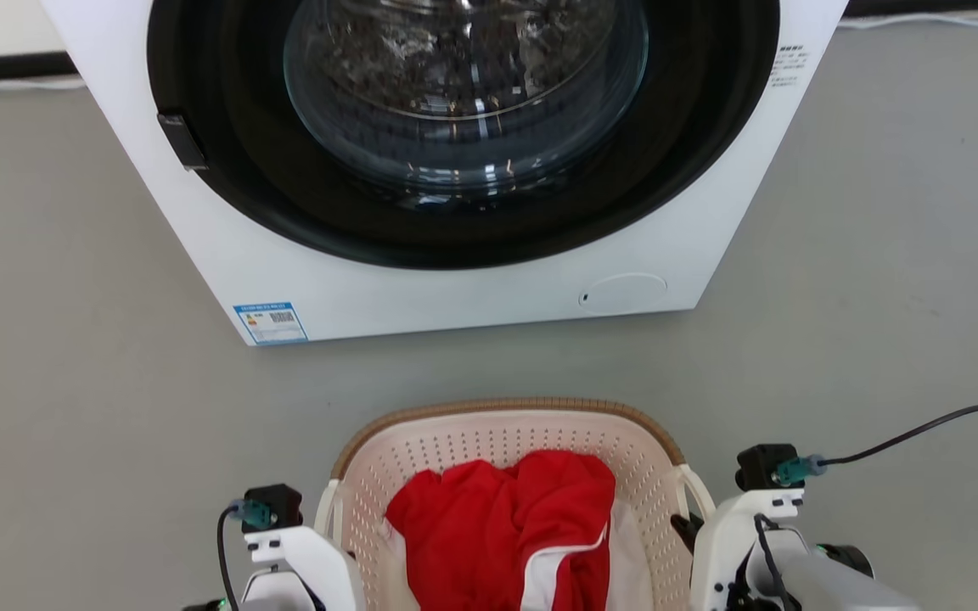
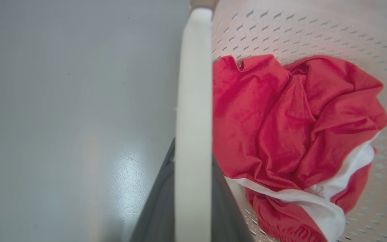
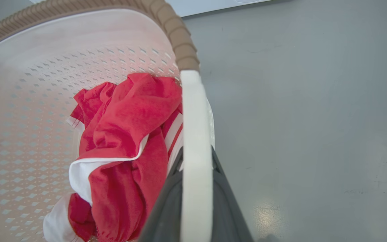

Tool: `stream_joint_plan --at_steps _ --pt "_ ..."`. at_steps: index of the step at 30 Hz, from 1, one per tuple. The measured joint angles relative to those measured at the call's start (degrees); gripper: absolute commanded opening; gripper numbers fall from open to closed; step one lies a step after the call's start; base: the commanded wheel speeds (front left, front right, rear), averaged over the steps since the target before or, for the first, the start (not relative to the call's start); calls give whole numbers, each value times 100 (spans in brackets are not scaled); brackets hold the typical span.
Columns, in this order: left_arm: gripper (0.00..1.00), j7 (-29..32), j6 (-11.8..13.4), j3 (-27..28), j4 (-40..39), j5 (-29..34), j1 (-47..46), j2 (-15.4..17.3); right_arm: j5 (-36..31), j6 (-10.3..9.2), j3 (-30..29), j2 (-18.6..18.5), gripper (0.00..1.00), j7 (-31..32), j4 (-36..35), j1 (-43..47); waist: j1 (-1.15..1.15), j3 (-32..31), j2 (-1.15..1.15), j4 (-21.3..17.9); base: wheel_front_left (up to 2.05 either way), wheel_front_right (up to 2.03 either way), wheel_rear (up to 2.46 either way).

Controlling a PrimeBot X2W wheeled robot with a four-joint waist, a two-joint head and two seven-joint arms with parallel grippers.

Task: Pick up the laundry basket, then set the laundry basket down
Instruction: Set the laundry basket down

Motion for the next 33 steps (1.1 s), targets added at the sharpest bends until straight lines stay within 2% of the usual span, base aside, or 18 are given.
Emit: stream_joint_plan --at_steps 33 --pt "0 -913 97 -212 -3 54 -1412 -21 76 2 44 -291 0 -932 -180 -1177 0 2162 0 163 0 0 0"
